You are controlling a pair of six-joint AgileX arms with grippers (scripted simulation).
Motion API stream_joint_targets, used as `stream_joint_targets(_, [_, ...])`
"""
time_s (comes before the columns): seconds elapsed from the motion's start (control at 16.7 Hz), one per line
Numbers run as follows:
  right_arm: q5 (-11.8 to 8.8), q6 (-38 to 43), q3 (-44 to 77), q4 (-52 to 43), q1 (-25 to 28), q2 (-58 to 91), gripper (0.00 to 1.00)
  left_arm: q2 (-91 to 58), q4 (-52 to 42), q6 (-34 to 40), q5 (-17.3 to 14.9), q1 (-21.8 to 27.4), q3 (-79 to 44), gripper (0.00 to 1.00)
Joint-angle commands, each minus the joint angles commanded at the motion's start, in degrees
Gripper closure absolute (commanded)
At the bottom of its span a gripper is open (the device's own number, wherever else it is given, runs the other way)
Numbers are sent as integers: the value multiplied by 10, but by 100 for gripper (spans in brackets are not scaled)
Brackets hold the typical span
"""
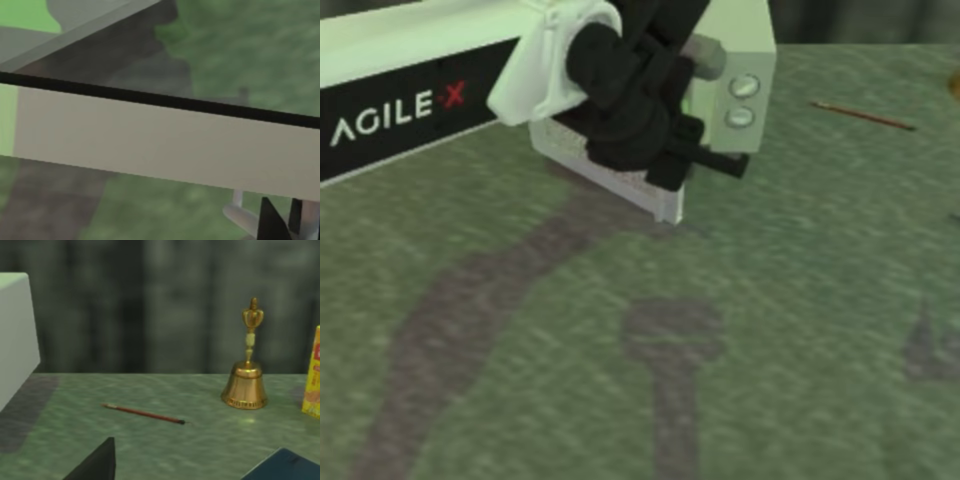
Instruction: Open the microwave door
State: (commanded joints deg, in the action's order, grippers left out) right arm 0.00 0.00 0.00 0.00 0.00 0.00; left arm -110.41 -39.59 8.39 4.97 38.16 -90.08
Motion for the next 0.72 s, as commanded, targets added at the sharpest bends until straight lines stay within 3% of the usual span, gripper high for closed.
stream_joint_targets(0.72, [0, 0, 0, 0, 0, 0, 0, 42, 18, -69, -40, -19, 56, 100])
